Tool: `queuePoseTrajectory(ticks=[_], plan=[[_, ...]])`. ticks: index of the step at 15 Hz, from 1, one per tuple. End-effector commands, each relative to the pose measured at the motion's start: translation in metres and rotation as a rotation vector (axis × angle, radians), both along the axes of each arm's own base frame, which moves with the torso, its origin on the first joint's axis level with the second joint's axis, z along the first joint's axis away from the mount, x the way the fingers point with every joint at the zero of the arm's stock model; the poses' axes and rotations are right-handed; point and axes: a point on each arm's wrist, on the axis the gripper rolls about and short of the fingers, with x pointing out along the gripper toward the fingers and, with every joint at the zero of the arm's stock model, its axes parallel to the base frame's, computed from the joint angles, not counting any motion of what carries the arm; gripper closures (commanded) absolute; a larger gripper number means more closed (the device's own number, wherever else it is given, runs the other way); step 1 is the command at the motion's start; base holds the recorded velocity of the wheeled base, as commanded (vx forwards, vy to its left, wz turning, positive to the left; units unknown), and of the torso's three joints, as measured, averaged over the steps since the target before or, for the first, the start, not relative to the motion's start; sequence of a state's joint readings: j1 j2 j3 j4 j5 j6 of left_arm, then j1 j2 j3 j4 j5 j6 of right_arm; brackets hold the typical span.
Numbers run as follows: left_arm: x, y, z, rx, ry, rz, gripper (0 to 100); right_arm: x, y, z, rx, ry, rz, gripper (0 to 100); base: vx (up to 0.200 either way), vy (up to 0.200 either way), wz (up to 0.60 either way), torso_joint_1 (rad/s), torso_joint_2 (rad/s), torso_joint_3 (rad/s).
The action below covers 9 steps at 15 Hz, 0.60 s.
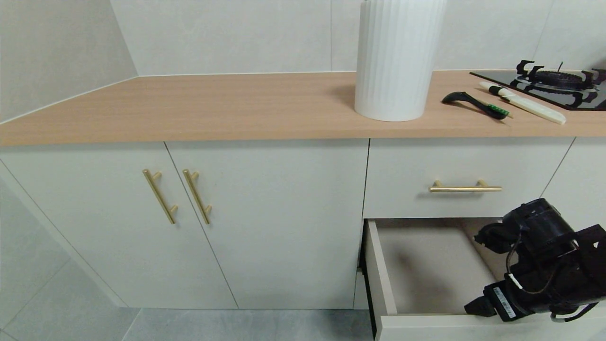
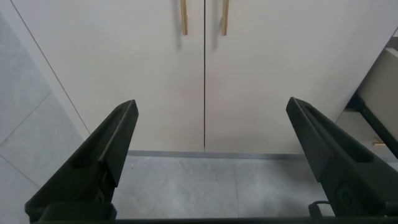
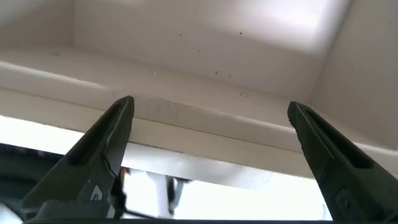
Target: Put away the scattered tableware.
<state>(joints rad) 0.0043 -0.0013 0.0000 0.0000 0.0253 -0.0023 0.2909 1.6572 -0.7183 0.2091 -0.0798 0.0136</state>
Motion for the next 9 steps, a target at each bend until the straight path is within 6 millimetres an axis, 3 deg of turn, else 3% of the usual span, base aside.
queuePoseTrajectory(ticks=[1,9], plan=[[0.000,0.000,0.000,-0.001,0.000,0.001,0,-0.003,0.001,-0.002,-0.020,0.032,0.031,0,0.000,0.000,0.00,0.000,0.00,0.000],[0.000,0.000,0.000,-0.001,0.001,0.001,0,-0.024,0.005,-0.007,-0.107,0.215,0.152,0,0.000,0.000,0.00,0.000,0.00,0.000]])
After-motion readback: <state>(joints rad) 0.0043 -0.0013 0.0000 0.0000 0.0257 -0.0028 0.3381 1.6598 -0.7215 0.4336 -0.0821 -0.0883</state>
